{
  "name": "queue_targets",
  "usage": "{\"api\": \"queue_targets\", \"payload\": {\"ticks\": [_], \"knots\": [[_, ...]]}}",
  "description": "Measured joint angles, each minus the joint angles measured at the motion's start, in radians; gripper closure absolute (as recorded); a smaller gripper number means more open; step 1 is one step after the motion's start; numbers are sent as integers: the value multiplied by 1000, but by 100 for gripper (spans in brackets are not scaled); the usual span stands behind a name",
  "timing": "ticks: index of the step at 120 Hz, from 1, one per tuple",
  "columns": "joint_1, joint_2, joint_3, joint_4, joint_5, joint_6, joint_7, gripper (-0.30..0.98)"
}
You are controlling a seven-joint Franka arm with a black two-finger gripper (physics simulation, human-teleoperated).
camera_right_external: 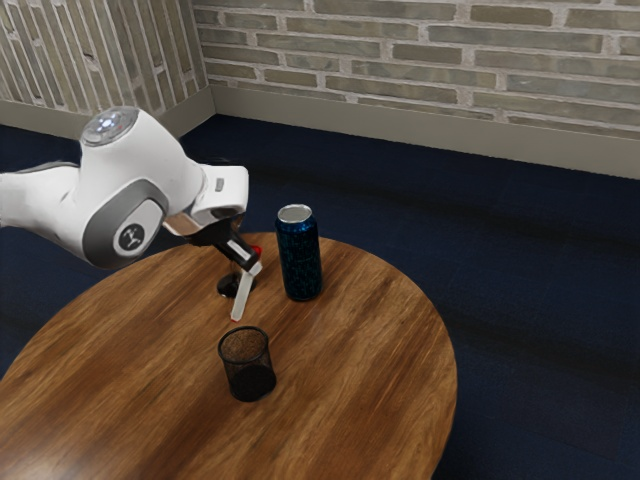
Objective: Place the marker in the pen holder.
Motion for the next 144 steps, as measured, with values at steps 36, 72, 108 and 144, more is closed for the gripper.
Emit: {"api": "queue_targets", "payload": {"ticks": [36, 72, 108, 144], "knots": [[0, 67, -9, -32, -11, 20, -7, 78], [0, 90, -8, -28, -37, 17, 23, 26], [-28, 372, 79, 585, -16, -371, 36, 6], [-34, 387, 259, 934, 23, -925, -44, 1]]}}
